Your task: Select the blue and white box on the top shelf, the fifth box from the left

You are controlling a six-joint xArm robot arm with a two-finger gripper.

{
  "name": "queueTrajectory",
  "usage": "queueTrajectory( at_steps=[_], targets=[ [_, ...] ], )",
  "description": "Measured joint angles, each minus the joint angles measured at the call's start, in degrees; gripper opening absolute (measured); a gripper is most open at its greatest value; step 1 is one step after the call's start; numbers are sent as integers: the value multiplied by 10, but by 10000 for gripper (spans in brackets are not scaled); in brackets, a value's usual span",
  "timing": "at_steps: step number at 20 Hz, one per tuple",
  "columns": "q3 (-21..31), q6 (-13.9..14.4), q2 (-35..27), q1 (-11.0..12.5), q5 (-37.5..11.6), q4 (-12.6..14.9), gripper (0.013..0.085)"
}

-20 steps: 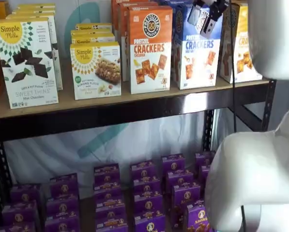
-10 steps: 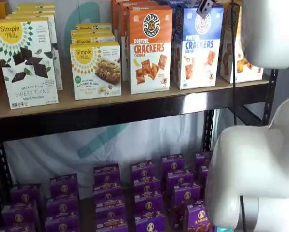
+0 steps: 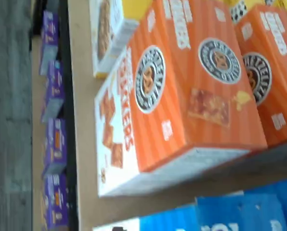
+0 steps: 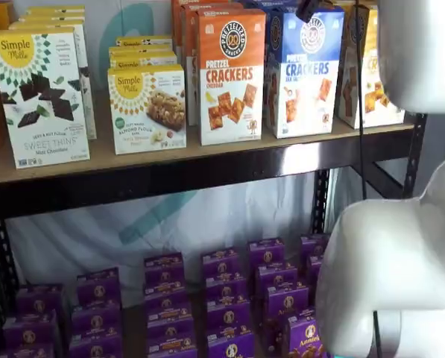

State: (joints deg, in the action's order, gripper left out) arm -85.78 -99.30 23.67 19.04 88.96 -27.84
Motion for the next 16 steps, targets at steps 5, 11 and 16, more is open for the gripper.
queueTrajectory(
  at_steps=[5,11,16],
  targets=[
    [-30,-5,-39,-19,-13,47,850],
    [-65,-8,-77,-31,5,88,850],
    [-75,-9,-93,-38,10,105,850]
  ],
)
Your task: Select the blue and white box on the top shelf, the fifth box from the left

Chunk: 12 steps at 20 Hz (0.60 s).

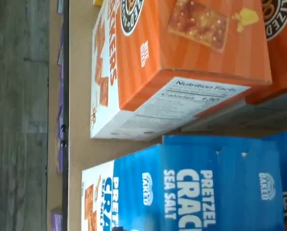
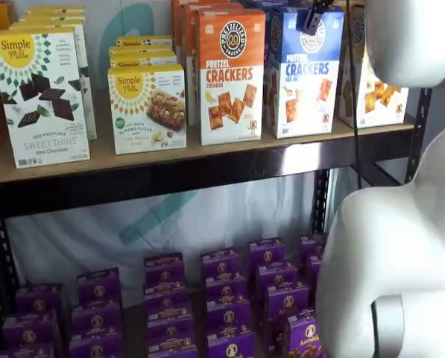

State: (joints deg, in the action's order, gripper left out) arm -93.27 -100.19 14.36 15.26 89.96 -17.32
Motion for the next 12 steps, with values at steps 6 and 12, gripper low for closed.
queueTrajectory(
  at_steps=[6,12],
  targets=[
    [-46,6,-35,-9,55,24,850],
    [-77,13,-57,-21,102,49,850]
  ],
)
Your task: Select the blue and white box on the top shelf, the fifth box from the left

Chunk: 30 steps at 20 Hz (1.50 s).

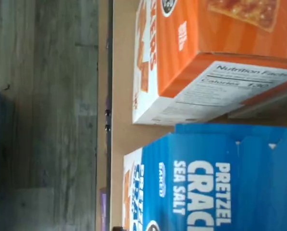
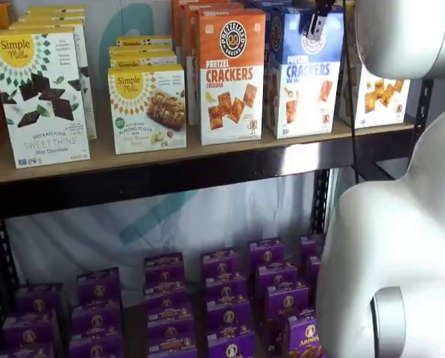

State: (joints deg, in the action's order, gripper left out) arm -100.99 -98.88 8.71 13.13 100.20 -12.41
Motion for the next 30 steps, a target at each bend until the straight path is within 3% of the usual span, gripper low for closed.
queueTrajectory(
  at_steps=[6,10,12,16,22,24,30],
  targets=[
    [6,2,1,-5,7,8,850],
    [7,2,1,0,11,-4,850],
    [2,1,-1,3,17,-9,770],
    [-9,-4,-5,10,26,-12,690],
    [-17,-10,-8,18,33,-14,690],
    [-18,-11,-8,20,34,-14,610],
    [-15,-13,-5,22,34,-14,610]
  ],
)
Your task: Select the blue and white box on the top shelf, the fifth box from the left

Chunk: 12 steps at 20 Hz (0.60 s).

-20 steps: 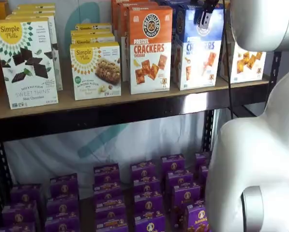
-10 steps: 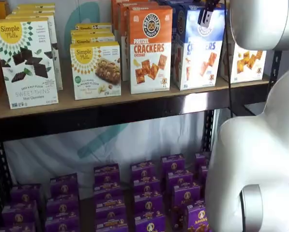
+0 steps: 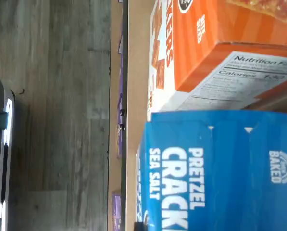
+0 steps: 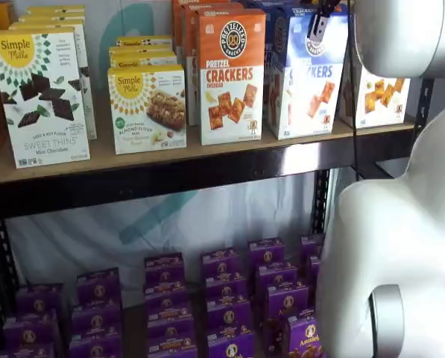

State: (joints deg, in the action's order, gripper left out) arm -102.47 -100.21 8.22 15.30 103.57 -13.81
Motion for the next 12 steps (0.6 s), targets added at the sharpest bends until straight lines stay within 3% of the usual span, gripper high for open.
queueTrajectory(
  at_steps=[1,3,12],
  targets=[
    [0,0,0,0,0,0,610],
    [2,0,1,0,0,-1,530],
    [2,6,11,2,23,-14,530]
  ],
)
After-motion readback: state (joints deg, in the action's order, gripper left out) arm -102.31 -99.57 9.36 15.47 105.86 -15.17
